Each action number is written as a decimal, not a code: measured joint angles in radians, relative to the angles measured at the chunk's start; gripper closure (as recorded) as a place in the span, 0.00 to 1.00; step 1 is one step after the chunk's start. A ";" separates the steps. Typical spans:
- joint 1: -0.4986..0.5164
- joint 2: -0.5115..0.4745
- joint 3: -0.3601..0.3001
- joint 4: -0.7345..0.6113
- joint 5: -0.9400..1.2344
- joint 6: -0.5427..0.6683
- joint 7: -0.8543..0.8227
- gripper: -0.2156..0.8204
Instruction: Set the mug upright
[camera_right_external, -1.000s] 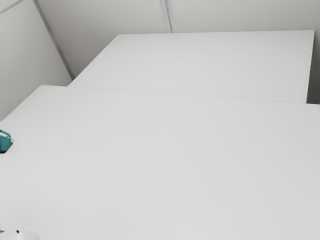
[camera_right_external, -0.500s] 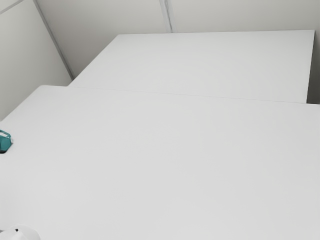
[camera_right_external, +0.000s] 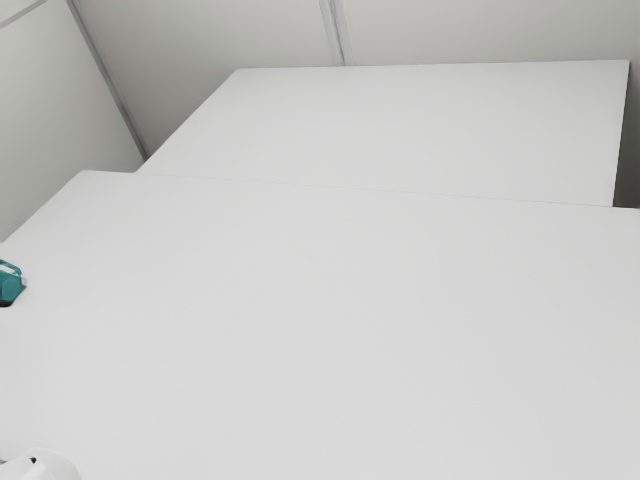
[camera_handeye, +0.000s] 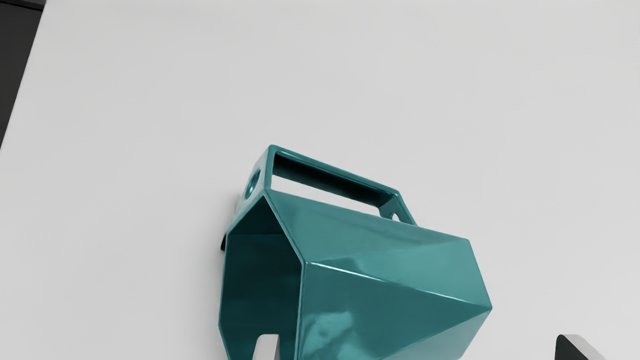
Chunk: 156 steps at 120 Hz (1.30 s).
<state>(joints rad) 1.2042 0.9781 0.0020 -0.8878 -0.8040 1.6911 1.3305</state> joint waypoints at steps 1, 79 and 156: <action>0.000 0.002 -0.001 0.000 -0.004 0.002 0.002 0.21; 0.006 0.066 -0.037 -0.011 -0.140 0.065 0.110 0.21; -0.034 0.024 -0.051 -0.043 -0.149 0.075 0.143 0.77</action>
<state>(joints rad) 1.1701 1.0020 -0.0489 -0.9308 -0.9527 1.7661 1.4734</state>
